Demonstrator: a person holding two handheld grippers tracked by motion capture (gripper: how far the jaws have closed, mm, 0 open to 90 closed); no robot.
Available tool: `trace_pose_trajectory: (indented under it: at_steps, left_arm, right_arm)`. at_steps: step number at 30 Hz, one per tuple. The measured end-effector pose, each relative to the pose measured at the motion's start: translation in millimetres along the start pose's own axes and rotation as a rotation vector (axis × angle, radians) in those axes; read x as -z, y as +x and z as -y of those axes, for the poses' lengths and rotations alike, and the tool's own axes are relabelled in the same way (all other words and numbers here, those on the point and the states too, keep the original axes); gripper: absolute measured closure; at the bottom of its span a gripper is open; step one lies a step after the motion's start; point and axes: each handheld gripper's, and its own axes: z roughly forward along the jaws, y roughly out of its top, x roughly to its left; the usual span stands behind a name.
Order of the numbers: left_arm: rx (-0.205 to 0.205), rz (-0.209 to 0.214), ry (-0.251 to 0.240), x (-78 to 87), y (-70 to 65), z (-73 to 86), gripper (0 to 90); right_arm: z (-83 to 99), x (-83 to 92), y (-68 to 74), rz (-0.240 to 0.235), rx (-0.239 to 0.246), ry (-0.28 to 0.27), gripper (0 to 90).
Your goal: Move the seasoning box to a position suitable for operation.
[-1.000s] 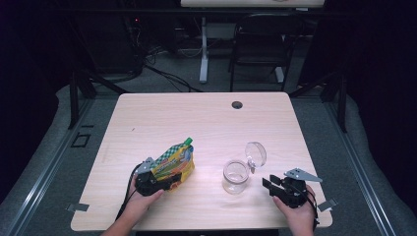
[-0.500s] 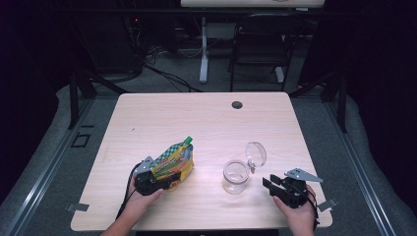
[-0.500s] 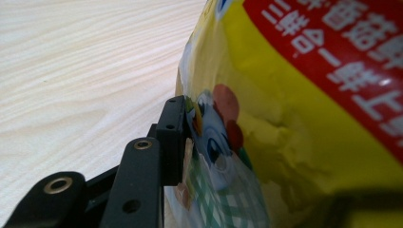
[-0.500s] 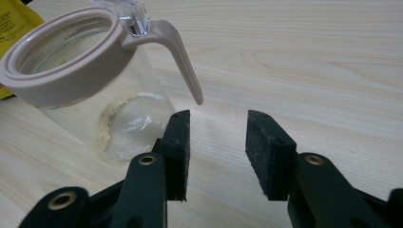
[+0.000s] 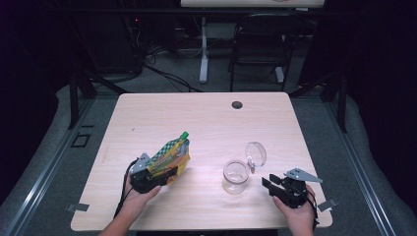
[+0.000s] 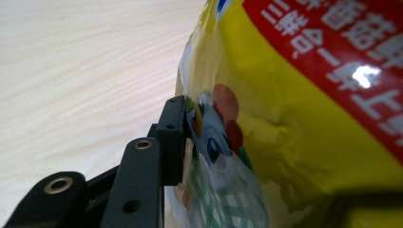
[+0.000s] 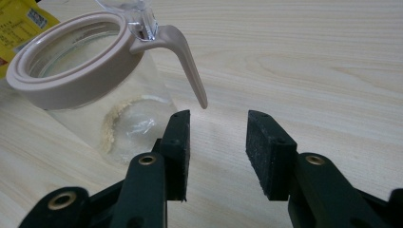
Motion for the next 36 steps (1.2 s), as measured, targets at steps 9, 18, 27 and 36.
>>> trace_pose_trajectory:
  at_steps: [9, 18, 27, 36]
  left_arm:
    - [-0.052, -0.046, 0.005, -1.5, -2.0, -15.2, 61.8]
    - [-0.138, -0.125, -0.023, -6.1, -9.5, -34.8, 61.8]
    - [-0.185, -0.163, -0.03, -14.3, -16.4, -40.2, 61.8]
    - [-0.276, -0.232, -0.033, -19.5, -26.8, -41.1, 61.8]
  right_arm:
    - [-0.7, 2.2, 1.4, -0.002, 0.005, -0.013, 61.1]
    - [-3.1, 4.3, 3.9, -0.004, 0.021, -0.031, 60.8]
    - [-4.6, 5.1, 5.5, 0.014, 0.043, -0.019, 58.2]
    - [-4.0, 5.2, 4.3, 0.013, 0.031, -0.027, 58.4]
